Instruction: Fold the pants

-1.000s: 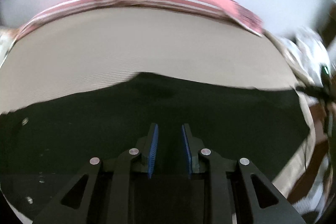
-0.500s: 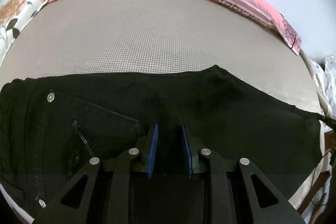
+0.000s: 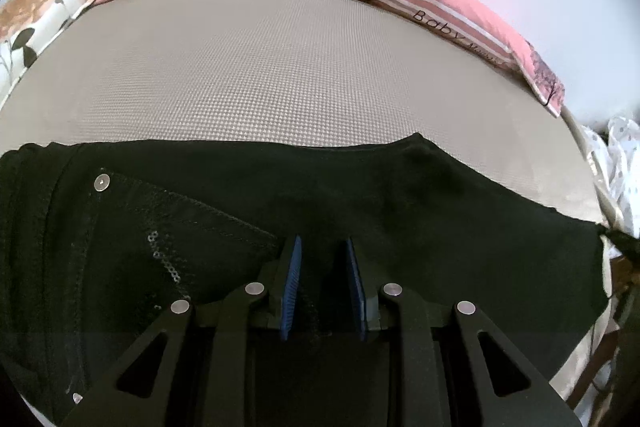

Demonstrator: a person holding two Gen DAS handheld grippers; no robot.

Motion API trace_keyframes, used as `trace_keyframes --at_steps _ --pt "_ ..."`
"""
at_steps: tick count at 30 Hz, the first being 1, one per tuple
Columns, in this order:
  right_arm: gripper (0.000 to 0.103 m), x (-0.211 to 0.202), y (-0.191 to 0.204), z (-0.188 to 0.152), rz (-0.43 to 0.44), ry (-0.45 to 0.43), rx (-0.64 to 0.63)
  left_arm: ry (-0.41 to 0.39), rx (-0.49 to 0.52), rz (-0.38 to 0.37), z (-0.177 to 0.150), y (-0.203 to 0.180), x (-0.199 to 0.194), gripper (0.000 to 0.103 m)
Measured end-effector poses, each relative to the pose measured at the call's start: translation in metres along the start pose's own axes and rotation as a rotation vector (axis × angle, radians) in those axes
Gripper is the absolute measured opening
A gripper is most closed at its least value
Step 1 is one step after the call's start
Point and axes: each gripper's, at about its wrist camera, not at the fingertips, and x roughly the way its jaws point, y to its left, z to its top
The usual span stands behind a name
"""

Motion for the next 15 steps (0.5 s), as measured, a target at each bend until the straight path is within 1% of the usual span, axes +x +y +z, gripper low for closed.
trace_keyframes --at_steps 1,2,3,4,6,7,8,9,11,12,14,15 --pt "0.001 -0.003 0.002 0.000 -0.017 -0.011 0.005 0.001 0.006 -0.008 0.000 0.001 0.000 0.024" --pt "0.008 -0.004 0.002 0.001 -0.031 -0.005 0.014 0.000 0.015 -0.008 0.000 0.001 0.000 0.024" --pt "0.017 -0.006 0.003 0.004 -0.045 0.024 0.028 0.000 0.032 -0.005 0.000 -0.001 0.000 0.024" --pt "0.022 -0.011 0.005 0.005 -0.047 0.031 0.042 -0.001 0.042 -0.002 0.000 -0.003 -0.001 0.025" --pt "0.024 -0.029 0.016 0.010 -0.087 -0.012 0.012 -0.022 0.052 0.004 0.001 -0.004 -0.007 0.025" --pt "0.024 -0.038 0.029 0.013 -0.093 -0.025 -0.024 -0.033 0.056 0.003 0.001 -0.004 -0.010 0.025" --pt "0.024 -0.045 0.043 0.014 -0.073 -0.034 -0.058 -0.050 0.070 0.012 0.001 -0.004 -0.015 0.026" --pt "0.024 -0.051 0.062 0.015 -0.030 -0.036 -0.095 -0.063 0.082 0.021 0.002 -0.004 -0.019 0.027" --pt "0.024 -0.053 0.106 0.014 0.093 -0.002 -0.165 -0.088 0.112 0.036 0.004 0.001 -0.027 0.032" --pt "0.024 -0.050 0.140 0.010 0.179 0.032 -0.217 -0.095 0.114 0.045 0.005 0.005 -0.029 0.033" --pt "0.024 -0.043 0.190 0.000 0.296 0.079 -0.296 -0.103 0.112 0.063 0.007 0.019 -0.034 0.033" --pt "0.024 -0.036 0.223 -0.007 0.375 0.124 -0.346 -0.109 0.102 0.077 0.007 0.027 -0.037 0.033"
